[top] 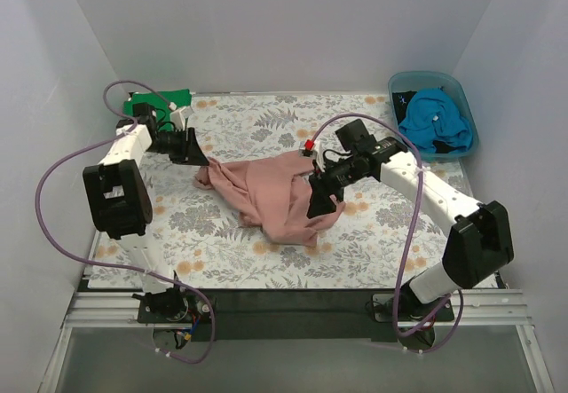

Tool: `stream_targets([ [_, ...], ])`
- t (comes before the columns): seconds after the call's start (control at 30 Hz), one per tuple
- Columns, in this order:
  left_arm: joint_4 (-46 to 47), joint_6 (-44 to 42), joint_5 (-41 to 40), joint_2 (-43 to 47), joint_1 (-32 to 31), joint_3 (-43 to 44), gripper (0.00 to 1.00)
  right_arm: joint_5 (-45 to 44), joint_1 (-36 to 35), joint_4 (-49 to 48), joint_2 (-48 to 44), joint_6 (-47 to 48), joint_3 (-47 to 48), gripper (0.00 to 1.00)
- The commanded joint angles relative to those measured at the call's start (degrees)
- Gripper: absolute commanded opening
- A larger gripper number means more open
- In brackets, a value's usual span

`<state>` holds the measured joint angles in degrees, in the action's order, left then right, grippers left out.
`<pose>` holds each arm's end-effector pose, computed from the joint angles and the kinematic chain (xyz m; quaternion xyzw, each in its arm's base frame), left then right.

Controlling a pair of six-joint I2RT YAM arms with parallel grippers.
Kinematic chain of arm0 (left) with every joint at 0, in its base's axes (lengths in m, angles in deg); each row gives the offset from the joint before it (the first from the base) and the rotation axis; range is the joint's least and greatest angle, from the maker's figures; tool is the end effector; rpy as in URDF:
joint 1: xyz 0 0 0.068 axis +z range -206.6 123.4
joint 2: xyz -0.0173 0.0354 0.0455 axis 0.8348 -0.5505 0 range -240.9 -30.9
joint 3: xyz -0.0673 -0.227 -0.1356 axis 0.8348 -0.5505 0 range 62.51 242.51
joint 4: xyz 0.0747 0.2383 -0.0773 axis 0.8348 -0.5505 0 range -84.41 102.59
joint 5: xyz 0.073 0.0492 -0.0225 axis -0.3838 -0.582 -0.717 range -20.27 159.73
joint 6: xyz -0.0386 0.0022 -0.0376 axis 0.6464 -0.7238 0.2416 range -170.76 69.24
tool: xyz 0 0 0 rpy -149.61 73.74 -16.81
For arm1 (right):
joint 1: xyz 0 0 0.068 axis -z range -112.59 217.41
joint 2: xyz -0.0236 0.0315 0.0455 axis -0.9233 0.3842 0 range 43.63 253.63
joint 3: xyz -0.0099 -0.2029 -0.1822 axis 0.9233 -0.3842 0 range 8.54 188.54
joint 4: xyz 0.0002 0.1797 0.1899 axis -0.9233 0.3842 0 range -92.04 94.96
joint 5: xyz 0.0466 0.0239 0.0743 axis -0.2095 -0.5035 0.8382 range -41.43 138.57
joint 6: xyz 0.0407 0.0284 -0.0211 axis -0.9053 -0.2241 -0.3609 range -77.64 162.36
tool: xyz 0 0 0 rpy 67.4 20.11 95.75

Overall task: Fold and stack the t-shirts
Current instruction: Flatten the tshirt out

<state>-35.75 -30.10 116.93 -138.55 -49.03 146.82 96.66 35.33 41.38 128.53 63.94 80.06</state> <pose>0.3798 0.0242 0.2299 -0.1588 0.8929 -0.4093 0.0999 0.2420 0.1831 0.2963 -0.4988 0.7284 0.4127 0.2241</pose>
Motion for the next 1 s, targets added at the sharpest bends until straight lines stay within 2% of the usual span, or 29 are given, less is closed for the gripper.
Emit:
stream_targets([
  [0.0, -6.5, -7.13, 4.22, 0.69, 4.54, 3.57, 0.34, -3.34, 4.01, 3.78, 1.14, 4.87, -0.33, 0.67],
  [0.03, -6.33, -6.7, 3.52, 0.95, 5.16, 4.19, 0.39, -4.23, 5.34, 3.52, 1.14, 5.05, -1.03, 0.7],
  [0.07, -6.33, -6.52, 2.9, 1.13, 5.43, 4.37, 0.5, -5.37, 6.31, 3.25, 1.32, 5.13, -1.21, 0.71],
  [0.13, -6.77, -7.74, 2.19, 2.18, 5.35, 2.72, 0.57, -9.67, 6.33, 1.42, 1.32, 4.53, -1.83, 0.71],
  [0.2, -3.46, -7.05, 1.93, 5.95, 5.0, -0.71, 0.63, -13.7, 4.84, -3.31, 0.79, 2.95, -4.11, 0.7],
  [0.37, -2.81, -5.72, 1.49, 11.84, 4.2, -10.11, 0.63, -16.45, -0.79, -6.24, 2.72, 1.01, -5.43, 0.67],
  [0.47, -2.82, -5.02, 0.53, 17.99, 2.28, -15.13, 0.64, -17.24, -5.97, -8.17, 2.99, 0.48, -7.71, 0.69],
  [0.53, -2.64, -4.67, -3.42, 22.74, -1.93, -20.49, 0.66, -19.0, -10.45, -10.28, 2.72, 0.3, -9.82, 0.74],
  [0.57, -2.12, -4.23, -4.47, 24.23, -3.25, -22.59, 0.68, -19.87, -11.94, -11.07, 2.64, 0.13, -10.52, 0.82],
  [0.6, -0.2, -3.27, -6.66, 27.29, -5.88, -26.18, 0.7, -21.45, -14.57, -12.9, 2.46, 0.04, -12.1, 0.94],
  [0.7, 3.15, -0.11, -9.92, 29.52, -11.15, -31.64, 0.78, -24.96, -18.27, -17.04, 3.68, -0.66, -14.13, 0.95],
  [0.77, 5.35, 1.82, -10.81, 29.17, -13.36, -33.15, 0.82, -26.64, -19.16, -19.06, 5.44, -1.28, -15.01, 0.92],
  [0.87, 8.51, 4.99, -15.64, 26.28, -18.37, -33.69, 0.84, -30.07, -19.52, -20.82, 7.91, -1.9, -15.36, 0.78],
  [0.97, 11.41, 7.19, -22.48, 22.6, -22.86, -33.6, 0.84, -33.41, -19.52, -20.92, 7.82, -1.9, -15.45, 0.54],
])
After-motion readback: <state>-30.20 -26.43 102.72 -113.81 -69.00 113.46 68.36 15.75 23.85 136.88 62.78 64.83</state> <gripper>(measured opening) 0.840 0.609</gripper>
